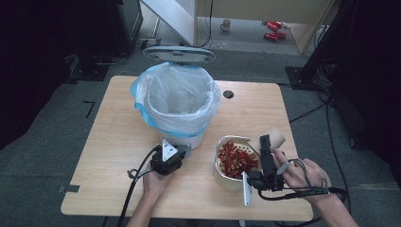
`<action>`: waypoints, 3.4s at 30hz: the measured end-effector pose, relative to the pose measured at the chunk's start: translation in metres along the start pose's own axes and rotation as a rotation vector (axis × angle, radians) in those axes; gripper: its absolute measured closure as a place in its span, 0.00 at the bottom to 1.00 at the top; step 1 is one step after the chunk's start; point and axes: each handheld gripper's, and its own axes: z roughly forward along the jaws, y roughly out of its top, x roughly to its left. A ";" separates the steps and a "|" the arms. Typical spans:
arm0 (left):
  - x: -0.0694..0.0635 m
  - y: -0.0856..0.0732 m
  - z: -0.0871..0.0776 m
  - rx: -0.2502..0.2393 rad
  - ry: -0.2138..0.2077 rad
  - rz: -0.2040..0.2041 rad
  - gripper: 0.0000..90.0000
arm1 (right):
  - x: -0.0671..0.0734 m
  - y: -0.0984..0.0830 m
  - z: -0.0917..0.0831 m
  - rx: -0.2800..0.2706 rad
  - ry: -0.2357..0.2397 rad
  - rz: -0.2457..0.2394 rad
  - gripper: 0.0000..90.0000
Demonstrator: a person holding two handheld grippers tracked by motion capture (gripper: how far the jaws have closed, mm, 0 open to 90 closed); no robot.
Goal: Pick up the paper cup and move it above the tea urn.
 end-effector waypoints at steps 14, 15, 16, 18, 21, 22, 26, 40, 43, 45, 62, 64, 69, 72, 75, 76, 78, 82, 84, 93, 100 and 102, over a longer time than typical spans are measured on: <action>0.000 0.000 0.000 0.000 -0.001 -0.001 0.64 | 0.010 -0.014 0.003 -0.019 0.063 0.265 0.41; 0.000 0.000 0.000 0.000 -0.001 -0.001 0.64 | 0.010 -0.014 0.003 -0.019 0.063 0.265 0.41; 0.000 0.000 0.000 0.000 0.000 -0.002 0.64 | 0.011 -0.016 0.002 -0.034 0.078 0.335 0.41; 0.000 0.000 0.000 0.000 0.000 -0.001 0.64 | 0.011 -0.016 0.002 -0.040 0.083 0.350 0.41; 0.000 0.000 0.000 0.002 0.000 0.001 0.64 | 0.014 -0.017 0.002 -0.052 0.097 0.393 0.41; 0.000 0.000 0.000 0.002 0.000 0.001 0.64 | 0.013 -0.018 0.003 -0.062 0.104 0.407 0.41; 0.000 0.000 0.000 0.003 -0.001 0.002 0.64 | 0.014 -0.023 0.004 -0.088 0.142 0.517 0.40; 0.000 0.000 0.000 0.002 0.000 0.001 0.64 | 0.028 -0.058 0.013 -0.243 0.353 1.216 0.38; 0.000 0.000 0.000 0.002 -0.001 0.002 0.64 | 0.031 -0.061 0.012 -0.268 0.374 1.286 0.38; 0.000 0.000 0.000 0.002 -0.001 0.002 0.64 | 0.034 -0.064 0.012 -0.292 0.389 1.345 0.38; 0.000 0.000 0.000 0.002 0.001 0.004 0.64 | 0.051 -0.083 0.018 -0.490 0.565 1.762 0.37; 0.000 0.000 0.000 0.005 0.002 0.009 0.64 | 0.050 -0.083 0.019 -0.508 0.572 1.776 0.37; 0.000 0.000 0.000 0.002 0.001 0.004 0.64 | 0.046 -0.082 0.021 -0.554 0.575 1.825 0.37; 0.000 0.000 0.000 0.003 0.001 0.004 0.64 | 0.041 -0.079 0.022 -0.562 0.544 1.842 0.36; 0.000 0.000 0.000 0.002 0.000 0.003 0.64 | 0.033 -0.075 0.023 -0.584 0.563 1.827 0.36; 0.000 0.000 0.000 0.002 0.000 0.002 0.64 | 0.030 -0.075 0.023 -0.594 0.571 1.826 0.36; 0.000 0.000 0.000 0.002 0.000 0.002 0.64 | 0.024 -0.074 0.025 -0.611 0.577 1.831 0.36; 0.000 0.000 0.000 -0.001 0.000 -0.002 0.64 | 0.013 -0.074 0.029 -0.639 0.586 1.838 0.36; 0.000 0.000 0.000 -0.001 0.000 -0.002 0.64 | 0.007 -0.072 0.031 -0.646 0.588 1.832 0.36; 0.000 0.000 0.000 0.000 -0.001 -0.002 0.64 | -0.016 -0.064 0.042 -0.689 0.623 1.819 0.36; 0.000 0.000 0.000 0.000 0.001 0.001 0.64 | -0.030 -0.059 0.052 -0.717 0.644 1.811 0.36; 0.000 0.000 0.000 0.000 0.001 0.000 0.64 | -0.034 -0.057 0.056 -0.731 0.652 1.820 0.36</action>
